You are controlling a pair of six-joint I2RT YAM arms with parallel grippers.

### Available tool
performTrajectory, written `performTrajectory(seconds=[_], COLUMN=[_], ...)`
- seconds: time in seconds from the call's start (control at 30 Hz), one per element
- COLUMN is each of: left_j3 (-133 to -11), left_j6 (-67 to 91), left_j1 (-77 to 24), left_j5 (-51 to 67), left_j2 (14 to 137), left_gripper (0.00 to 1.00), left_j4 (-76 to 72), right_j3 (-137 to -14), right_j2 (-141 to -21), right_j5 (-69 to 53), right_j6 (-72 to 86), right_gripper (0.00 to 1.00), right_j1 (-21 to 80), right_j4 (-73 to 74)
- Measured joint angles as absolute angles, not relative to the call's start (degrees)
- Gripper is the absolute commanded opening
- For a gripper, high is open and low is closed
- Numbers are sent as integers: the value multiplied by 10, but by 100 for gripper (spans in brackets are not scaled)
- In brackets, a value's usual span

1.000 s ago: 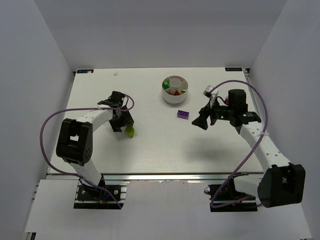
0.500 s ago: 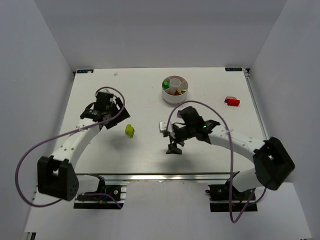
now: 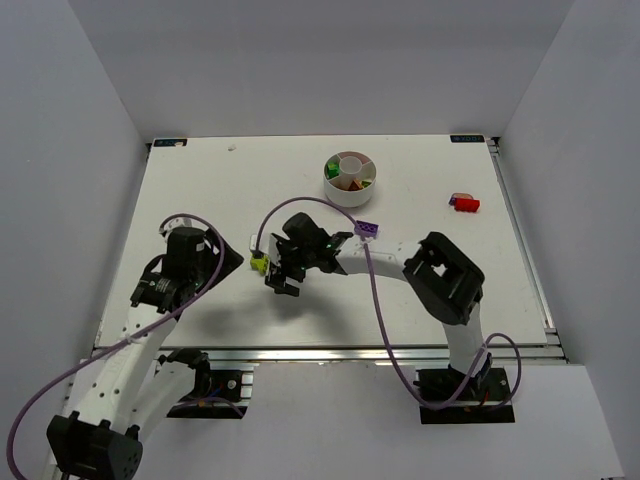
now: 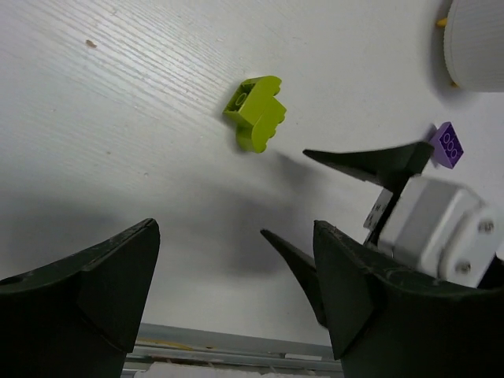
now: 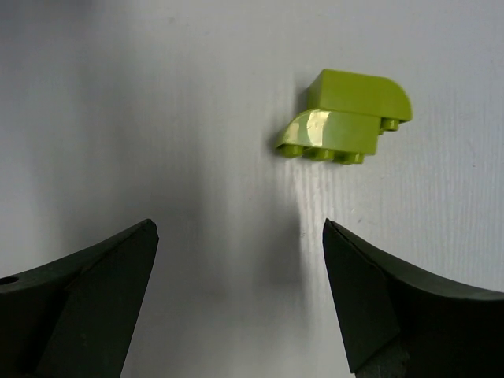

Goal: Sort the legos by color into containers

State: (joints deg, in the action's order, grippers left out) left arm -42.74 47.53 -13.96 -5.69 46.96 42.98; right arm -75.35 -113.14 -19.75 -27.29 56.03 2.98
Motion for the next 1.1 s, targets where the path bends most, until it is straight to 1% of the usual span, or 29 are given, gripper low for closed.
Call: performTrajectory(seconds=[0.3,0.6,0.73,0.87,0.9,0.97,1.0,1.03,1.1], left_j3=[-464,-479,-479,-479,-478,-475,-473,-471,-463], left_j6=[468,473,480,486,488,490,491,492,494], left_j1=[-139,-139,-139,-139,-139,-139,-139,-139,-139], left_j5=[-121,-153,-156,-156,-155,-152,-150,-146,-138], left_j2=[444,408,399,392,392,393,393,394,397], left_gripper=[90,90,90,89,89,89,89,89,89], left_j4=[512,548,559,561,561,554,551,550,538], right_j3=[-873,-958,-961,-957,-951,-932,-923,-915,-908], right_j2=[-1243,-1301,-1305,-1305,-1304,-1295,-1289,-1284,-1279], right_j5=[-149,-128,-128,-135,-137,-149,-152,-157,-167], right_j6=[-231,-204,-206,-216,-219,-229,-234,-242,-247], right_gripper=[89,88,75,73,67,60,50,44,38], right_j1=[563,564,564,563,563,562,562,562,559], right_j4=[27,29,31,33,30,20,19,19,22])
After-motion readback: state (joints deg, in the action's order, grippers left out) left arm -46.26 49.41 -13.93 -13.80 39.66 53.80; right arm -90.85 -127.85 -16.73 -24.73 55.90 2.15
